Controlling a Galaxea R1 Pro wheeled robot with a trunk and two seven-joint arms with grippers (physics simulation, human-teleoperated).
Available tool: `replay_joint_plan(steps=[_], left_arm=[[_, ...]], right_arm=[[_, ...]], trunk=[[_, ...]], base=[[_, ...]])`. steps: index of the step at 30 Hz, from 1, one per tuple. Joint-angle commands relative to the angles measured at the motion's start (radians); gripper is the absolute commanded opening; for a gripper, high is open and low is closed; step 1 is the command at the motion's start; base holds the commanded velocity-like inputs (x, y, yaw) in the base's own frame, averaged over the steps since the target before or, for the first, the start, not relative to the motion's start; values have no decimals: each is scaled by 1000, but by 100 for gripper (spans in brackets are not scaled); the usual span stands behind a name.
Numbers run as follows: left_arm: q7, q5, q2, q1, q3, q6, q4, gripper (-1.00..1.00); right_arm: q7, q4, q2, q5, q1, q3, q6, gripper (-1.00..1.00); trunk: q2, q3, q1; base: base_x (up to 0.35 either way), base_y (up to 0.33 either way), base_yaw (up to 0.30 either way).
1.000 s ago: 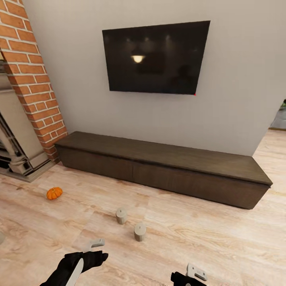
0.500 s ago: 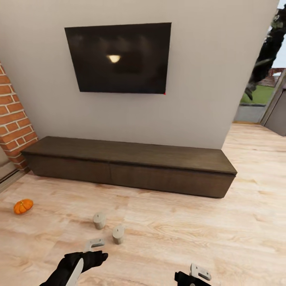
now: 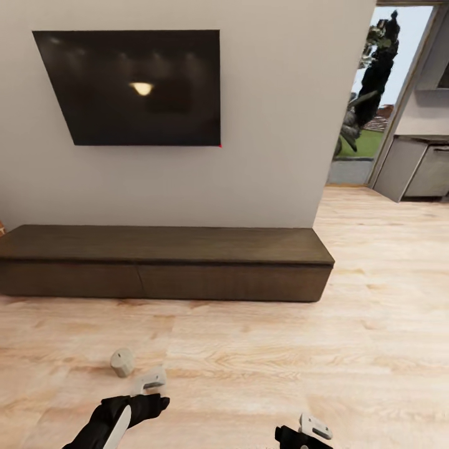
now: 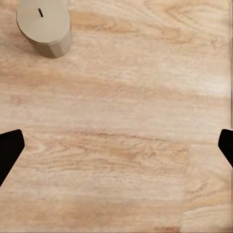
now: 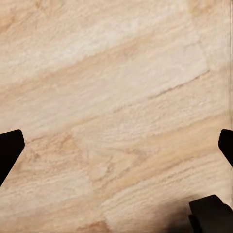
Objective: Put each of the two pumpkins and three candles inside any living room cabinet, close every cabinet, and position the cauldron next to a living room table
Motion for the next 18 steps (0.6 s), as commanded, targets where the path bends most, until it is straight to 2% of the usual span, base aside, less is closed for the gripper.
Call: replay_joint_plan(steps=[1,12,18], left_arm=[[0,0,0,0,0,0,0,100],[1,0,0,0,0,0,0,100],[2,-1,0,0,0,0,0,100]], right_arm=[[0,0,0,0,0,0,0,100],[0,0,0,0,0,0,0,100],[-1,0,1,0,0,0,-2,100]], trunk=[[0,-1,0],[0,-11,0],[0,-13,0]], base=[[5,-5,-256],[16,-13,-251],[180,-158,-61]])
